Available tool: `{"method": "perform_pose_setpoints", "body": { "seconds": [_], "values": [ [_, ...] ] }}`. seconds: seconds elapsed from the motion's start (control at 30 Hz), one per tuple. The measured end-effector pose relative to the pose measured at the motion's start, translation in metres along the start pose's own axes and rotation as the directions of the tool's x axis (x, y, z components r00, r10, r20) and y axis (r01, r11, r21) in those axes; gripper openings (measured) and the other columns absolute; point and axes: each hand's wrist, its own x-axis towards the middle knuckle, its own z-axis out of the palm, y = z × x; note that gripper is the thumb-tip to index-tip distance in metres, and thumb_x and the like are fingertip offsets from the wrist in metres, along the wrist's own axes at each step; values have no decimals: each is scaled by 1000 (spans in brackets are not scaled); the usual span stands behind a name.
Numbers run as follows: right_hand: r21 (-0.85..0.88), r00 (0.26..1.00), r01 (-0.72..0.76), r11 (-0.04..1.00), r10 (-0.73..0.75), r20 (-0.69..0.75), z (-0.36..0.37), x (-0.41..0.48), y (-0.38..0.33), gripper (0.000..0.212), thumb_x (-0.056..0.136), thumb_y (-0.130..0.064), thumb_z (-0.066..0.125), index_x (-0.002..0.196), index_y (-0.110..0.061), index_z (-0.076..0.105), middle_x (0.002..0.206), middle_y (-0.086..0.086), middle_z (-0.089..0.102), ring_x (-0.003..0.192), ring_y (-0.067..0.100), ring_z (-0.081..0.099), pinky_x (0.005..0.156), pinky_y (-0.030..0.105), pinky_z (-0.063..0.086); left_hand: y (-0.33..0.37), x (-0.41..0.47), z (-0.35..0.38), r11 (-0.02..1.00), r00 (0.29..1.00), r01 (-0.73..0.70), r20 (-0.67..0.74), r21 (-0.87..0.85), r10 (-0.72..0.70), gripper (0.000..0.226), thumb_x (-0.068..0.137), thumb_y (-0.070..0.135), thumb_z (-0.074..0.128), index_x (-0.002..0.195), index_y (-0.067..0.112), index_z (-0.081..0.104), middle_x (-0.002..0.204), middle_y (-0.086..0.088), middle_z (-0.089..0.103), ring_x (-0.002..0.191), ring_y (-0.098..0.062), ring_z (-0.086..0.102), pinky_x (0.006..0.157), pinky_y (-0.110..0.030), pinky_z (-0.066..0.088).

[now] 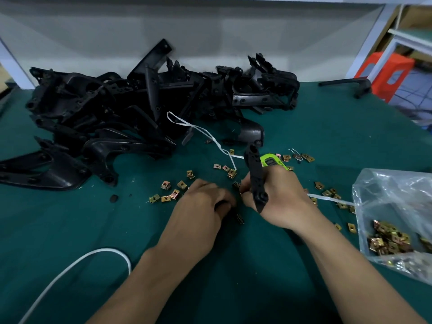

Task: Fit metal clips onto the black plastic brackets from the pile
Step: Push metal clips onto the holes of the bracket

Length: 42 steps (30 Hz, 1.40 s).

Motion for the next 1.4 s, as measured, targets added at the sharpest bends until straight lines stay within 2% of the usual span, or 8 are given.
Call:
{"method": "perform_pose_setpoints", "body": {
  "seconds": [0.2, 0.47, 0.63, 0.83, 0.93, 1.1, 1.23, 1.4],
  "values": [
    [91, 997, 46, 995, -51, 54, 4, -1, -3, 1, 78, -20, 73, 78, -19, 73, 72, -1, 70, 74, 22, 65, 62, 36, 51, 0, 2, -7, 961, 969, 218, -83, -173, -235, 31, 96, 14, 62, 80, 41, 61, 81, 19, 63, 88, 2, 55, 74, -6, 38],
    [267, 997, 53, 962, -68, 46, 9, -6, -13, 11, 76, -18, 78, 70, -13, 71, 71, 8, 70, 72, 30, 65, 61, 44, 51, 7, 3, -16, 843, 940, 263, -69, -469, -333, 24, 87, 7, 75, 79, 29, 73, 75, 14, 75, 70, 1, 68, 63, -8, 46],
    [359, 1000, -2, 933, 10, -20, 14, -5, -10, 18, 74, -15, 73, 71, 2, 67, 68, 24, 63, 56, 24, 49, 52, 48, 44, 13, -3, -15, 895, 932, 226, -182, -384, -314, 31, 80, 11, 82, 77, 42, 78, 76, 31, 72, 74, 12, 67, 65, 0, 44],
    [458, 996, 64, 887, -85, 25, 11, -7, -8, 12, 76, -17, 76, 67, -11, 70, 56, 11, 60, 48, 19, 55, 52, 41, 44, 12, -5, -14, 951, 974, 170, -106, -257, -202, 34, 79, 18, 82, 97, 46, 75, 85, 32, 72, 85, 11, 67, 73, -2, 45],
    [325, 989, 120, 938, -141, 41, 6, -4, -6, 9, 78, -14, 68, 69, -15, 68, 62, 3, 64, 60, 24, 60, 57, 43, 49, 9, -1, -14, 880, 944, 239, -114, -410, -310, 27, 82, 8, 80, 83, 35, 81, 78, 24, 75, 75, 8, 69, 67, -4, 47],
    [-435, 976, 22, 900, -114, -185, 3, -8, -5, 19, 74, -25, 65, 79, -33, 49, 66, -4, 50, 65, 32, 40, 61, 36, 32, 9, 3, -23, 616, 886, 251, -78, -746, -456, 21, 85, 5, 76, 84, 25, 83, 81, -1, 79, 74, -8, 72, 65, -13, 51],
    [-532, 964, -21, 847, -124, -236, 9, -8, -8, 25, 77, -13, 62, 83, -33, 49, 60, -8, 39, 63, 30, 39, 61, 35, 28, 11, 2, -29, 392, 882, 308, 105, -867, -459, 13, 85, 21, 72, 89, 14, 82, 86, -12, 78, 70, -16, 73, 56, -18, 51],
    [-554, 956, -24, 832, -143, -258, 10, -7, -5, 30, 74, -5, 57, 76, -31, 43, 56, -9, 31, 60, 30, 37, 59, 36, 29, 14, 1, -27, 378, 904, 318, 157, -870, -398, 24, 77, 26, 71, 90, 8, 80, 86, -14, 78, 70, -17, 72, 58, -19, 52]
  ]
}}
